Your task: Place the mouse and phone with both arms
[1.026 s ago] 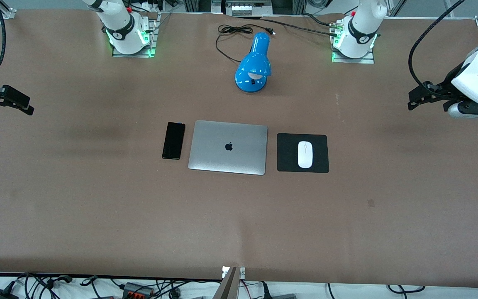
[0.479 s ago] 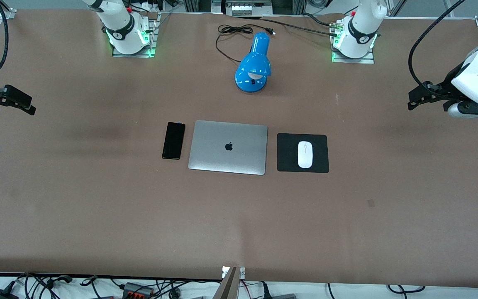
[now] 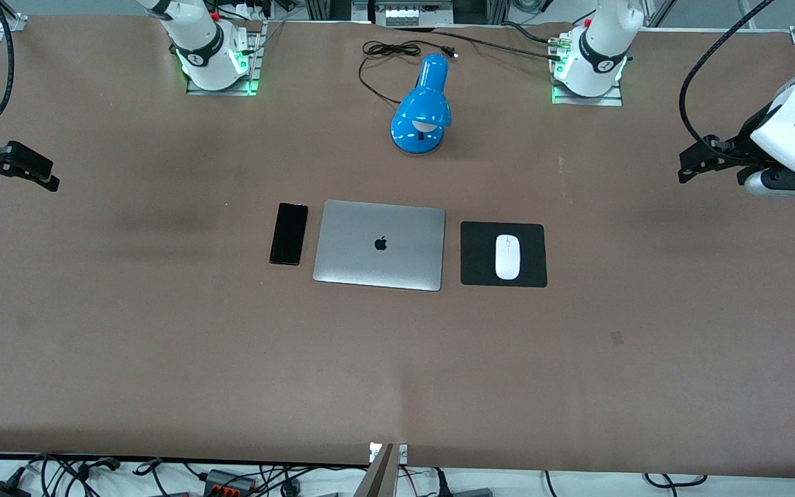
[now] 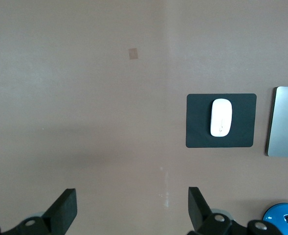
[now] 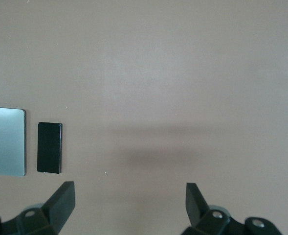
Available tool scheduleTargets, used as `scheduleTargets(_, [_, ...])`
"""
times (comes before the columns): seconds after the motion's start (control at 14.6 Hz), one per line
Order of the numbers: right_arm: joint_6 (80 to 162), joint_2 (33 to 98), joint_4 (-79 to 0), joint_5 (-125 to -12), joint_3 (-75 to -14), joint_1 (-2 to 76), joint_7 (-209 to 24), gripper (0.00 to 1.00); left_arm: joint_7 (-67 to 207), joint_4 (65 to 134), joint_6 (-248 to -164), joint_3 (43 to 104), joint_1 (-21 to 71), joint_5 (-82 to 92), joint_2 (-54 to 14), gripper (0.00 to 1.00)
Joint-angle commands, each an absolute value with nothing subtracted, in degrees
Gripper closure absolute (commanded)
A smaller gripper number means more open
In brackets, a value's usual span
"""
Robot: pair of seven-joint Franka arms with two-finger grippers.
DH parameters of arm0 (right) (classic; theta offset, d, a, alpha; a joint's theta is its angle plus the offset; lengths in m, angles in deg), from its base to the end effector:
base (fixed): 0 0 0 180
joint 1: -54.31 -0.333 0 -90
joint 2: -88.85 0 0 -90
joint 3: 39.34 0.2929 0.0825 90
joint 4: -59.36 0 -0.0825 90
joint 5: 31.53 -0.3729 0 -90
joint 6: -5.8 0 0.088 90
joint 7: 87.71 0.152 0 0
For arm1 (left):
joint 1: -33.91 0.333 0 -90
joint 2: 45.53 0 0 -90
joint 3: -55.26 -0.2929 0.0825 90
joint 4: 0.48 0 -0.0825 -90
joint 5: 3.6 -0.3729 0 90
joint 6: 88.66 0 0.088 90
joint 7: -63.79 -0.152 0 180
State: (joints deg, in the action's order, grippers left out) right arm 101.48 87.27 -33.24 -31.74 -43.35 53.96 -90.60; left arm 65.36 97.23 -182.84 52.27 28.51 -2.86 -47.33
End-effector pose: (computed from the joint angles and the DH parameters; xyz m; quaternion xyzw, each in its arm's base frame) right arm 0.5593 -0.0349 0.5290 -0.9999 0.0069 -0.0132 0.0001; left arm 0.5355 -0.0241 0.5174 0.9998 -0.0068 -0.0154 0.0067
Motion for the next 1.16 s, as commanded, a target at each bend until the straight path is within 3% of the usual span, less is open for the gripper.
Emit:
scheduleTargets(0.0, [102.31, 88.76, -35.12, -31.09, -43.3, 54.13, -91.31, 0.0, 64.67, 95.93, -181.73, 51.74, 27.85, -3.69, -46.76, 0.0])
scheduleTargets(1.09, [101.87, 88.85, -35.38, -31.0, -43.3, 53.43, -91.14, 0.0, 64.67, 95.93, -181.73, 51.74, 27.85, -3.69, -46.76, 0.0])
